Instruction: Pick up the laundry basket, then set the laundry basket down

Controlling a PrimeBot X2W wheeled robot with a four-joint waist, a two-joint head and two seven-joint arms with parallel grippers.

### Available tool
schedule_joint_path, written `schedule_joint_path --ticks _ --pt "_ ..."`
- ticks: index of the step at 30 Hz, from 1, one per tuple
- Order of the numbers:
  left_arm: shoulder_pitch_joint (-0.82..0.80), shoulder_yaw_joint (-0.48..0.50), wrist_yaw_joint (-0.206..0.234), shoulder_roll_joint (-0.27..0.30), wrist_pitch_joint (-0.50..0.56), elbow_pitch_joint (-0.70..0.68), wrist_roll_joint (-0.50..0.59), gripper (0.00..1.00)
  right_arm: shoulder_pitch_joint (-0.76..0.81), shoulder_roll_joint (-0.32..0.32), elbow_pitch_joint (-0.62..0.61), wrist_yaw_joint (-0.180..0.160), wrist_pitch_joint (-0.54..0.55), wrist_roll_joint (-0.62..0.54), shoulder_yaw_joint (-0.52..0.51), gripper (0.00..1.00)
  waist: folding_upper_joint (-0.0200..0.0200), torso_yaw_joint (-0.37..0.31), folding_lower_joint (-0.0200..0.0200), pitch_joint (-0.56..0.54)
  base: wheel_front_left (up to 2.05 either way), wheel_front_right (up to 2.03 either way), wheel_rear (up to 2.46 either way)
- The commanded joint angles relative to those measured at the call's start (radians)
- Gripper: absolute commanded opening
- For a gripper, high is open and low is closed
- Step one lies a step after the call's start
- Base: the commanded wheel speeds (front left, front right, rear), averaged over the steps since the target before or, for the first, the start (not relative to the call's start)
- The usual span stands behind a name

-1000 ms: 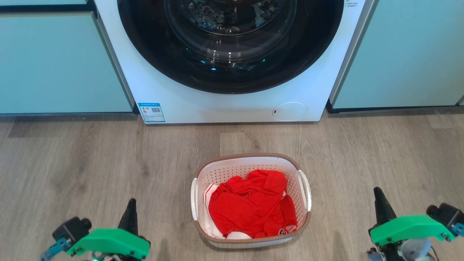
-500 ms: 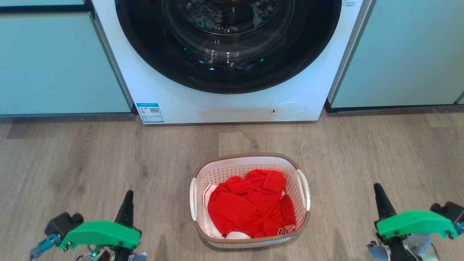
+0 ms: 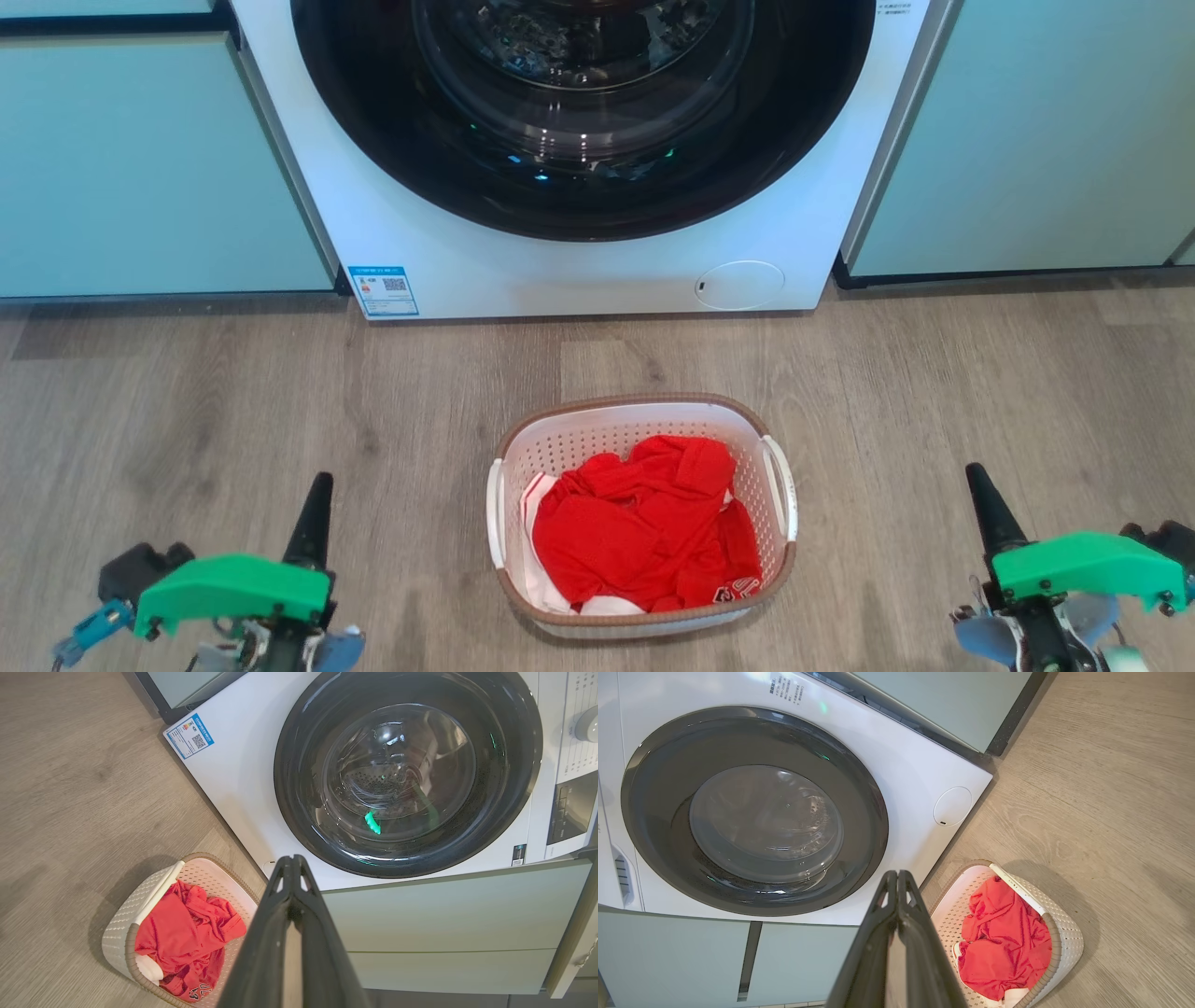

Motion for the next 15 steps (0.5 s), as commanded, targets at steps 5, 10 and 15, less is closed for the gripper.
schedule_joint_path --ticks 5,10,15 --pt "-0.068 0.055 -0.021 0.016 0.02 -0.022 -0.074 0.0 -0.065 -0.022 -0.03 0.003 0.025 0.076 0.004 0.0 -0.0001 -0.002 0.0 0.0 0.0 0.0 0.0" --pt "-0.077 0.068 -0.031 0.016 0.031 -0.02 -0.12 0.0 -0.07 -0.023 -0.03 0.003 0.037 0.121 0.0 0.0 -0.0001 -0.004 0.0 0.0 0.0 0.0 0.0" --pt "-0.088 0.084 -0.043 0.016 0.046 -0.016 -0.176 0.0 -0.077 -0.023 -0.029 0.004 0.052 0.177 -0.006 0.0 -0.0001 -0.006 0.0 0.0 0.0 0.0 0.0"
